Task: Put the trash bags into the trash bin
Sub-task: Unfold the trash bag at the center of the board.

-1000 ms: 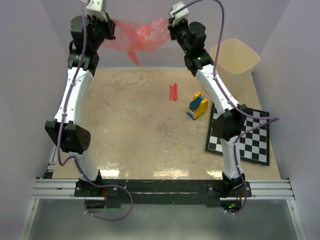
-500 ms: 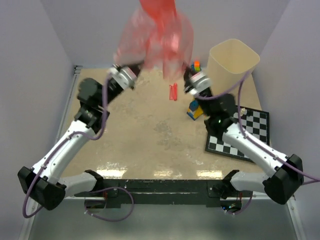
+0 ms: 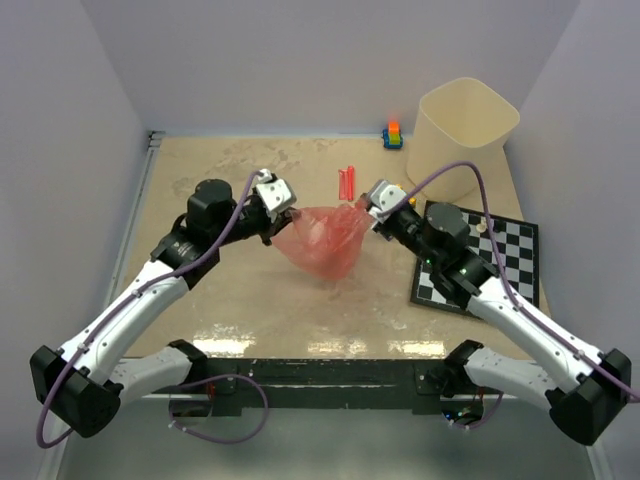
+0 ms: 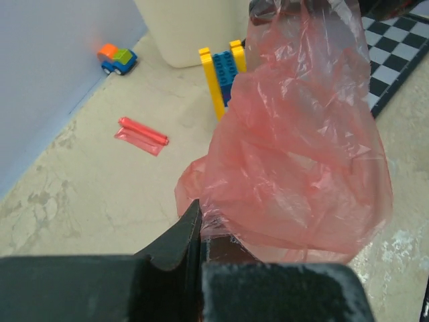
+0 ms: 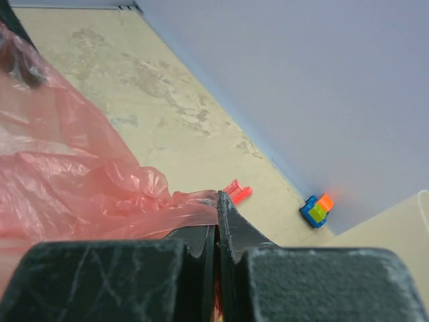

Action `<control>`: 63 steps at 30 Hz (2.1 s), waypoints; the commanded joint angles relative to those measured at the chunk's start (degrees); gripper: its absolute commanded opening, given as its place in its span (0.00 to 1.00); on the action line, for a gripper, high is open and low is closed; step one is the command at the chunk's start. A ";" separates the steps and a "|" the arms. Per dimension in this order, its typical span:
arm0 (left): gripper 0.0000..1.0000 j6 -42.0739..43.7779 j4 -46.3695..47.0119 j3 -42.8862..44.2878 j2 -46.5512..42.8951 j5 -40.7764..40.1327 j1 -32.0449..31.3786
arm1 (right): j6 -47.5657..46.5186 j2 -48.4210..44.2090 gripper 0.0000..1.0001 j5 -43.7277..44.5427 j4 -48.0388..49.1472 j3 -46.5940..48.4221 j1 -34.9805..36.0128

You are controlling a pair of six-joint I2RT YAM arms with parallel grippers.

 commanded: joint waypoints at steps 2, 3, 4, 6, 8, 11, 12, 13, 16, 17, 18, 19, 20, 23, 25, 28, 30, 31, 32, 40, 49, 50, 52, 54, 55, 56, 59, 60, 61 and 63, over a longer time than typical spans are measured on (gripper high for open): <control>0.00 -11.74 1.97 2.24 2.26 -9.58 4.18 | 6.78 11.89 0.00 8.69 1.78 6.35 -0.49; 0.00 -13.32 2.58 3.46 3.31 -12.13 5.85 | 7.74 13.84 0.00 9.75 2.92 7.93 -0.93; 0.00 -14.55 2.67 4.87 4.54 -13.37 8.13 | 7.93 16.20 0.00 10.37 4.41 9.69 -1.54; 0.00 -18.32 2.41 9.86 8.05 -16.61 13.48 | 8.89 20.86 0.00 12.74 7.75 13.64 -3.47; 0.00 -19.83 1.62 17.15 13.39 -19.87 17.80 | 10.90 27.10 0.00 13.28 9.52 20.21 -7.33; 0.00 -21.94 3.11 29.62 20.87 -20.68 22.03 | 12.23 39.39 0.00 13.10 7.59 37.58 -9.46; 0.00 -22.82 3.81 33.84 23.25 -19.02 22.56 | 12.15 43.69 0.00 11.88 6.72 45.13 -9.46; 0.00 -23.61 4.69 38.93 26.05 -16.22 22.74 | 11.62 46.96 0.00 11.26 6.27 51.47 -9.46; 0.00 -24.93 6.97 55.18 33.88 -6.99 22.65 | 10.66 57.94 0.00 9.15 5.13 73.44 -8.76; 0.00 -24.85 8.11 60.20 35.99 -6.18 22.57 | 10.04 60.93 0.00 9.32 4.87 83.34 -8.23; 0.00 -24.59 9.69 65.65 38.01 -6.00 22.56 | 9.78 63.23 0.00 9.76 5.65 89.01 -7.88; 0.00 -23.97 13.97 71.01 39.34 -6.61 22.39 | 9.95 64.21 0.00 10.02 7.48 93.77 -7.62; 0.00 -23.10 17.84 74.02 40.22 -7.48 22.30 | 10.30 64.04 0.00 9.94 11.24 95.82 -7.44; 0.00 -13.21 32.95 73.80 38.14 -11.35 19.59 | 9.69 57.22 0.00 8.45 32.63 86.83 -6.12; 0.00 1.97 43.66 69.50 35.76 -13.99 13.72 | 7.15 53.07 0.00 7.22 48.29 79.52 -4.46; 0.00 21.86 59.23 59.32 32.25 -12.24 6.67 | 0.04 51.39 0.00 6.59 57.22 76.78 -1.29; 0.00 31.01 69.16 50.19 29.88 -12.59 2.37 | -2.87 49.29 0.00 6.86 60.48 69.52 -0.58; 0.00 35.05 72.34 42.66 27.25 -12.94 0.70 | -6.54 46.49 0.00 6.51 61.80 63.90 -0.32; 0.00 38.66 74.11 34.06 23.92 -12.25 -0.97 | -10.66 43.50 0.00 5.73 61.73 55.06 -0.14; 0.00 44.34 19.53 -35.18 -26.51 -2.85 -6.52 | -22.85 2.59 0.00 3.28 13.75 -17.08 0.30; 0.00 16.60 1.02 -17.92 -20.89 -14.84 -8.02 | -8.71 -10.26 0.00 -0.55 -2.26 -8.77 0.21; 0.00 12.72 -1.34 -14.75 -17.98 -17.14 -8.02 | -6.86 -7.01 0.00 2.26 -2.52 -6.58 0.21; 0.00 7.52 -5.22 -9.73 -13.22 -16.82 -7.76 | -4.30 -0.94 0.00 5.01 -3.31 -2.80 -0.05; 0.00 3.21 -3.06 -9.01 -13.20 -14.97 -6.80 | -1.40 4.08 0.00 5.02 -3.40 -0.07 -0.05; 0.00 0.75 -1.30 -9.01 -13.64 -15.57 -6.09 | 0.26 5.84 0.04 5.89 -3.14 1.34 -0.05; 0.00 -0.92 -0.76 -8.57 -13.73 -16.62 -5.65 | 1.93 7.42 0.13 7.11 -1.74 2.14 -0.32; 0.00 -4.62 -2.07 -4.98 -11.37 -19.00 -1.97 | 4.06 9.45 0.37 10.20 1.17 4.07 -2.33; 0.00 -5.33 -2.16 -4.18 -10.84 -19.18 0.22 | 3.97 10.33 0.37 9.85 0.74 5.21 -3.21; 0.00 -5.94 -2.25 -3.56 -10.57 -19.01 1.72 | 4.23 11.04 0.37 8.63 0.30 6.61 -4.44; 0.00 -6.04 -2.25 -3.64 -10.74 -17.78 2.96 | 4.41 12.35 0.28 3.20 -1.45 9.60 -6.29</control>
